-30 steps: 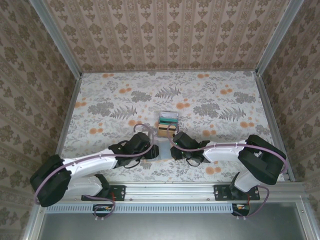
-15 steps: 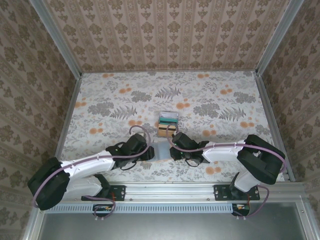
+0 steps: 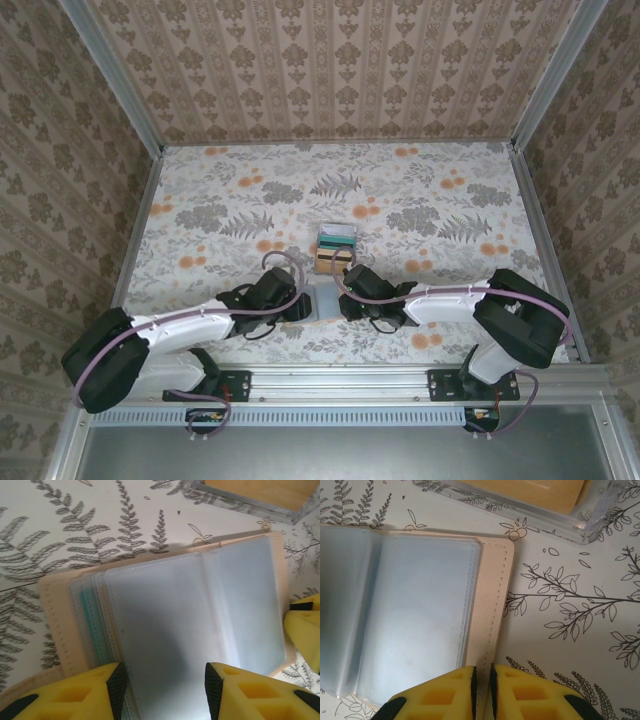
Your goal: Take the credit cards out of the card holder
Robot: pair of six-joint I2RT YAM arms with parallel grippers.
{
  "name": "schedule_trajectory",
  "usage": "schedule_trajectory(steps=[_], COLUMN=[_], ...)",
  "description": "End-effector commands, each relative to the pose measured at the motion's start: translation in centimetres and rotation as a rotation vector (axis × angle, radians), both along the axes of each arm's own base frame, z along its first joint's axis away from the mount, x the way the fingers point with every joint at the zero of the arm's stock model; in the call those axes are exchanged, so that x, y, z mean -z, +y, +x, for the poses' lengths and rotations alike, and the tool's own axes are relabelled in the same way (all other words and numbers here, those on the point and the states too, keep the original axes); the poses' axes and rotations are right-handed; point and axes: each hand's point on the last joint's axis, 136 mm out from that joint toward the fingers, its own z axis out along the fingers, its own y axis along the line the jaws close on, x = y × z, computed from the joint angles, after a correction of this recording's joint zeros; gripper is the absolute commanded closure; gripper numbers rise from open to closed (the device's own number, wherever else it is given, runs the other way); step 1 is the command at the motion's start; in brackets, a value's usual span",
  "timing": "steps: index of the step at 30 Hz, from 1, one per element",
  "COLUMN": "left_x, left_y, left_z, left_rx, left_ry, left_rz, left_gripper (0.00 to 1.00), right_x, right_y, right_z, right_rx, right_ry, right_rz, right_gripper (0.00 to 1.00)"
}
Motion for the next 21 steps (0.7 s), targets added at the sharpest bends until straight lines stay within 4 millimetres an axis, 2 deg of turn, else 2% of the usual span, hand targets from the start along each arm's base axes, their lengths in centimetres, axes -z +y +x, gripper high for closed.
schedule_trajectory(steps=[1, 13, 21], left_x=[0.0, -1.5, -2.5], left_y=[-1.1, -1.8, -2.8], left_z=[-0.4, -0.4, -0.4], left_rx=[0.028, 0.064, 0.103], left_ry=[0.022, -0.015, -0.045], left_rz=[-0.065, -0.104, -0.128], left_gripper=[0.5, 0.3, 0.2], right_x=[1.1, 1.4, 1.5], right_y=[0.3, 0.2, 0.1], right_z=[-1.3, -1.3, -1.3], right_rx=[-0.019, -0.016, -0.013], right_ry=[0.055, 0.057, 0.06], right_rz=[-0.02, -0.026, -0.027], right_gripper=[0.81, 0.81, 0.81])
